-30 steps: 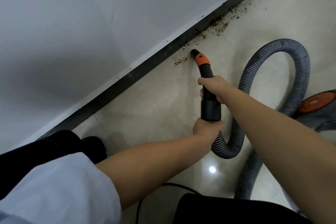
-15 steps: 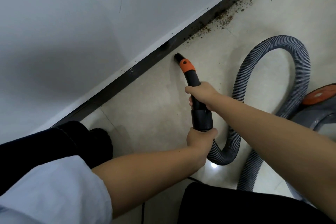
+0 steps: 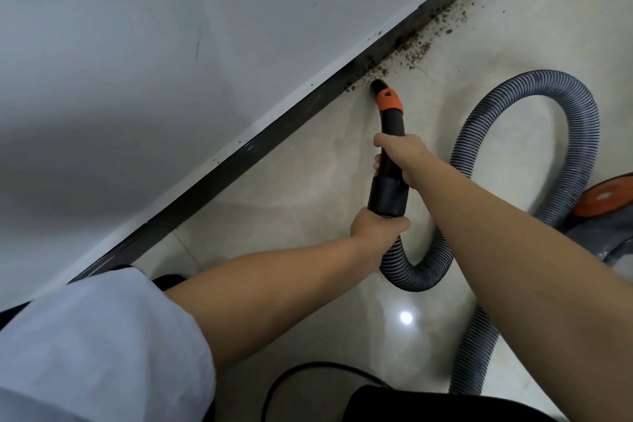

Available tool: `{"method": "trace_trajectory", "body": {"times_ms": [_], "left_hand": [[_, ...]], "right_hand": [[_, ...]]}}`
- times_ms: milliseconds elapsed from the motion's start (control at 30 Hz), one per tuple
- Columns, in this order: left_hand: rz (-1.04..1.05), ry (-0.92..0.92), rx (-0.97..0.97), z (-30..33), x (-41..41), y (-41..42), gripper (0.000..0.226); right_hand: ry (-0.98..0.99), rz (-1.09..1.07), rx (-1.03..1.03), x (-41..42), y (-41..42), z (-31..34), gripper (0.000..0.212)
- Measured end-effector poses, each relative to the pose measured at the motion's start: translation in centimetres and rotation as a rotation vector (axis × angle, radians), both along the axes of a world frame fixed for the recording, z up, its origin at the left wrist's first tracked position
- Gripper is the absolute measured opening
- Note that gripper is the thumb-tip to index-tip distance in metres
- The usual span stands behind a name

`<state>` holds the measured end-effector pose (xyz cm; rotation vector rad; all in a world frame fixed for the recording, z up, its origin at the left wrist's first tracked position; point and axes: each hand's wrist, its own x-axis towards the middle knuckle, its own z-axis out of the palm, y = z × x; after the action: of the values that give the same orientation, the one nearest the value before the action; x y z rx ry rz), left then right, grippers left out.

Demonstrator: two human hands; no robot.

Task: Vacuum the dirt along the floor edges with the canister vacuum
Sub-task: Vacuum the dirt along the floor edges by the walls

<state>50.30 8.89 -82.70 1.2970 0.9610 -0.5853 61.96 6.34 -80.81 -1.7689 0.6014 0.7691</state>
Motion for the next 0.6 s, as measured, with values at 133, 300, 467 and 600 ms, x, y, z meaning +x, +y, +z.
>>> {"method": "trace_trajectory", "body": {"times_ms": [133, 300, 467, 600], "left_hand": [[-0.03, 0.005, 0.004, -0.1, 2.5, 0.2, 0.035], [-0.015, 0.001, -0.022, -0.3, 4.7, 0.3, 0.037], [0.041, 0.003, -0.051, -0.2, 4.4, 0.1, 0.038], [0.08, 0.007, -0.078, 0.0, 3.0, -0.3, 0.04]], "right_hand": [[-0.014, -0.042, 0.014, 2.2, -0.2, -0.1, 0.013], [-0.024, -0.037, 0.004, 4.2, -0.2, -0.1, 0.012], [-0.014, 0.032, -0.002, 4.1, 0.2, -0.1, 0.021], [-0.002, 0.088, -0.025, 2.9, 0.4, 0.3, 0.014]]}}
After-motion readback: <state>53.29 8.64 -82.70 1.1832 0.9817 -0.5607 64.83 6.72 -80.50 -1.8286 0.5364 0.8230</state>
